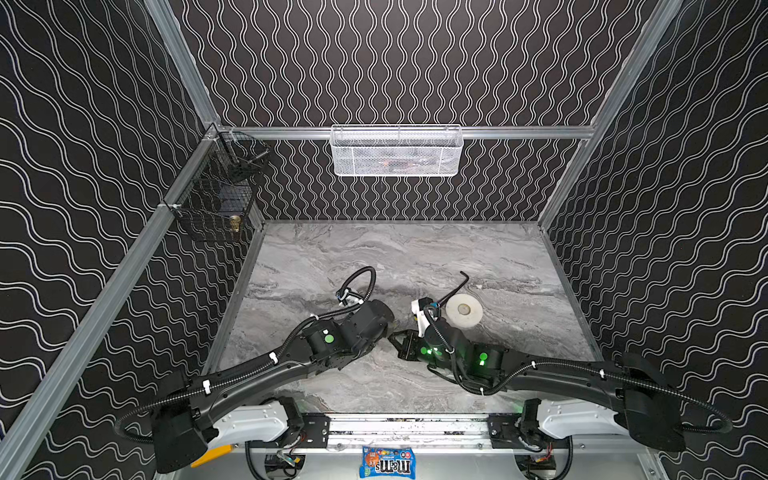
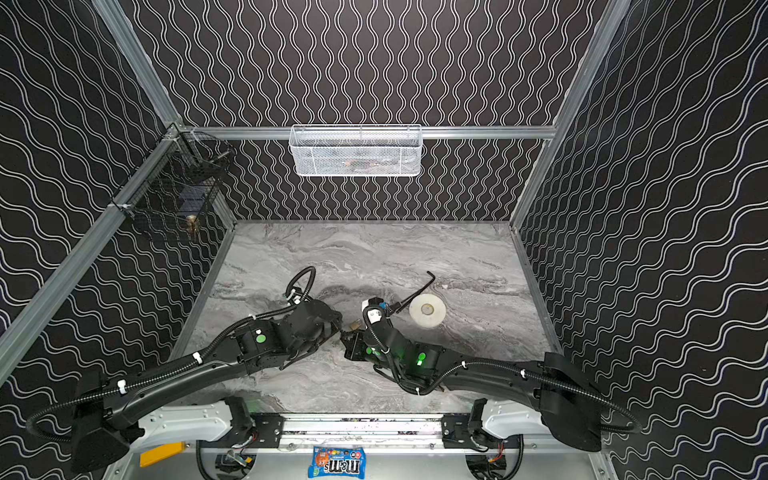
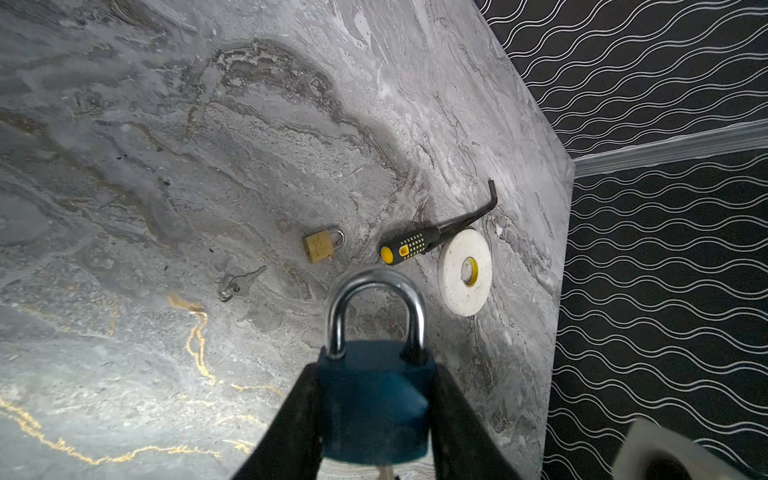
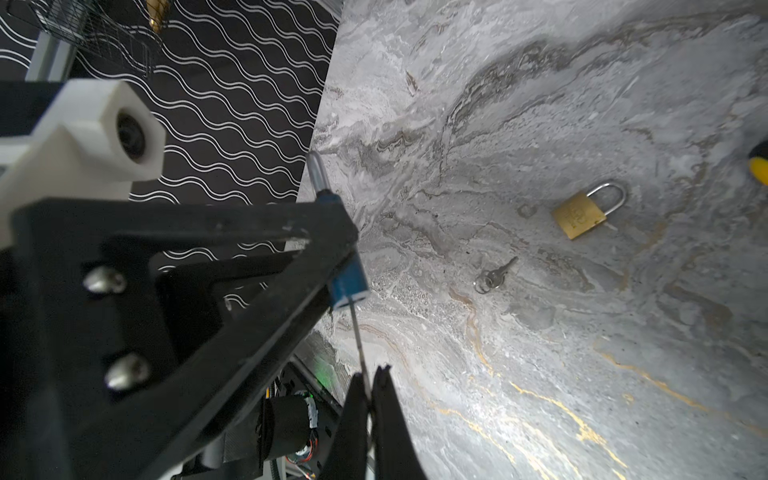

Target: Unlock with the key

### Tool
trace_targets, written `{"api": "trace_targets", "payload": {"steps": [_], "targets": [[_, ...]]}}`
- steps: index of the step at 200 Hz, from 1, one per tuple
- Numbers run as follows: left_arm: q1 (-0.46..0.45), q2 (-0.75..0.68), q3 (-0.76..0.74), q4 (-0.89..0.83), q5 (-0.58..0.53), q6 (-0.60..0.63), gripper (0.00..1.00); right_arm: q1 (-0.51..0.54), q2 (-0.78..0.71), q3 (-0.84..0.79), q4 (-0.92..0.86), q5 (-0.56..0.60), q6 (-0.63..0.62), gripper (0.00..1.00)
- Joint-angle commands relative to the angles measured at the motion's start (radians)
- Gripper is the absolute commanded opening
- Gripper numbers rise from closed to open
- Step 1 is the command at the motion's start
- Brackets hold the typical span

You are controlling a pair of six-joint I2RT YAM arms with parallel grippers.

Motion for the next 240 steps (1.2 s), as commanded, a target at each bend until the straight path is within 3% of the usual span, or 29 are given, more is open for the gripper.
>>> {"api": "trace_targets", "payload": {"steps": [1,69,123,152,168,240], "targets": [[-0.001,-0.009,0.006,0.050,0.079,-0.018,0.00,0.013,-0.003,0.008,0.060,0.106,-0.018,0.00],[-0.006,-0.008,0.007,0.041,0.097,-0.013,0.00,0.019,0.013,0.034,0.097,0.153,-0.085,0.00],[-0.006,-0.019,0.022,-0.007,0.023,0.014,0.00,0.019,-0.013,0.033,0.068,0.134,-0.119,0.00],[-0.005,-0.018,0.036,-0.027,-0.023,0.027,0.00,0.020,-0.027,0.020,0.085,0.076,-0.156,0.18],[-0.004,-0.024,0.041,-0.033,-0.049,0.032,0.00,0.019,-0.034,0.015,0.079,0.048,-0.165,0.21],[-0.004,-0.031,0.038,-0.019,-0.065,0.029,0.00,0.018,-0.061,-0.069,0.170,-0.003,-0.078,0.16]]}}
